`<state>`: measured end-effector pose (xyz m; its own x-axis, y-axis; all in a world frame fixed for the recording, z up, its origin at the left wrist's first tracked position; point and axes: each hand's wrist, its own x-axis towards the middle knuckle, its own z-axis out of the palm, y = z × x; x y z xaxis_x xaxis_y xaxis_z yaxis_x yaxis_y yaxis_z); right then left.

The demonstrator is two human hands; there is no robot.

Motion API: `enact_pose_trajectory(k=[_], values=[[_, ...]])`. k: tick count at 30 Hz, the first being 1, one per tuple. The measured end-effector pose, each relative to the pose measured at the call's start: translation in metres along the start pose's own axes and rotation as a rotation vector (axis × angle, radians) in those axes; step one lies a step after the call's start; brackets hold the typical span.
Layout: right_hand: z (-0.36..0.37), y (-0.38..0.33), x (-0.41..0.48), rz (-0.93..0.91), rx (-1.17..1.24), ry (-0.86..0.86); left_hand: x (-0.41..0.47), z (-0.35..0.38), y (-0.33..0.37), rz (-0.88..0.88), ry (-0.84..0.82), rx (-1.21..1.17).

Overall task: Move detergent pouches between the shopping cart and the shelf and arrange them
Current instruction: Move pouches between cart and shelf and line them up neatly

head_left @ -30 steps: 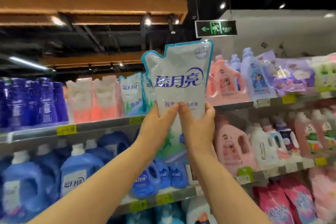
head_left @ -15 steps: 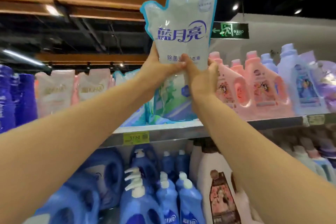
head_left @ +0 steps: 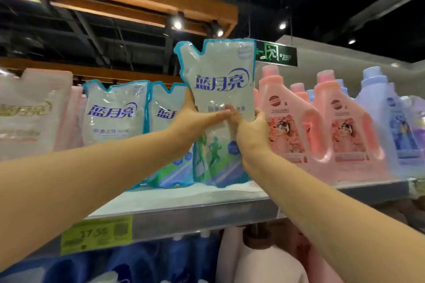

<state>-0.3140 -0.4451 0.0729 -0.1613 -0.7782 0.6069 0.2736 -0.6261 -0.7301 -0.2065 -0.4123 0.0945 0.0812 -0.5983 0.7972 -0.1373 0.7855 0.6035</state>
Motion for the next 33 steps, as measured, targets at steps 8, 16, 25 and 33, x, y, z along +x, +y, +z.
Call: enact_pose_trajectory(k=[8, 16, 25, 33], values=[[-0.012, 0.046, 0.035, 0.117, -0.151, 0.001, 0.023, 0.013, -0.053, -0.102, 0.042, -0.019], [-0.031, 0.027, 0.041, 0.045, -0.536, -0.368, 0.027, -0.002, -0.056, -0.294, 0.069, 0.146], [-0.049, 0.019, 0.015, -0.167, -1.282, -0.702, -0.012, -0.013, -0.058, -0.698, -0.171, 0.497], [-0.052, 0.031, 0.023, -0.148, -1.352, -0.751, 0.004, -0.008, -0.076, -0.673, -0.22, 0.426]])
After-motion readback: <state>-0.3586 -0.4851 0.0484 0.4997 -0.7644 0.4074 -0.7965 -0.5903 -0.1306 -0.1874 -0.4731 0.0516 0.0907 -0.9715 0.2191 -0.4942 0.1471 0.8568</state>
